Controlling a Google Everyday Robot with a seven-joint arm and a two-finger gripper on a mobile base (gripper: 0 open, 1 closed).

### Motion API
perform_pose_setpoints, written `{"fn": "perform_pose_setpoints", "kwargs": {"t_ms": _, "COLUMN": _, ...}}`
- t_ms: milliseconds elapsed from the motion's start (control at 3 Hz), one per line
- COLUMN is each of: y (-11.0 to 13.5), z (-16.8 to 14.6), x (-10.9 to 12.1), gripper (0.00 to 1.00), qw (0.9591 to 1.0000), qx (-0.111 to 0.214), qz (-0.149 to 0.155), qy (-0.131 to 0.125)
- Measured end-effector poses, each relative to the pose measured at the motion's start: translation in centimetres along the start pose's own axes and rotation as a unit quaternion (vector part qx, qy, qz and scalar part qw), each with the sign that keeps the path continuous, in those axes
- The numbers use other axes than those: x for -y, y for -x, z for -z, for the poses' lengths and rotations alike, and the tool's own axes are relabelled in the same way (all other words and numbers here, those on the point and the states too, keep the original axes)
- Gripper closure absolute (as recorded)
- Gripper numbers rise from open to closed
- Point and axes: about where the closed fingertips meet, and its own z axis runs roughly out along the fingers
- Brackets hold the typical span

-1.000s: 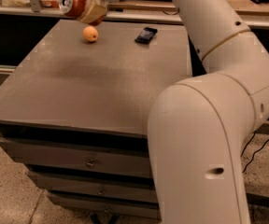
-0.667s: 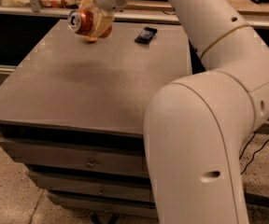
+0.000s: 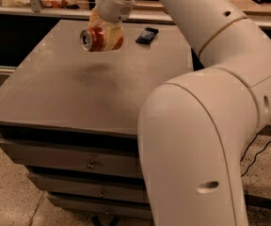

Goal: Knock coke can over

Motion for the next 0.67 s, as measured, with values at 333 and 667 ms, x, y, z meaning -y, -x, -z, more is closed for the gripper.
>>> {"fn": "perform_pose_setpoints", "kwargs": {"t_ms": 333, "y": 0.0, "z": -1.0, "x": -0.9, "gripper": 1.0, "qw": 0.9994, "qx": -0.021, "qz": -0.001, "qy": 0.028}}
{"fn": "perform_pose_setpoints", "kwargs": {"t_ms": 667, "y": 0.0, "z": -2.4, "x": -1.5, "gripper": 1.0, "qw": 0.9982, "qx": -0.036, "qz": -0.008, "qy": 0.048}}
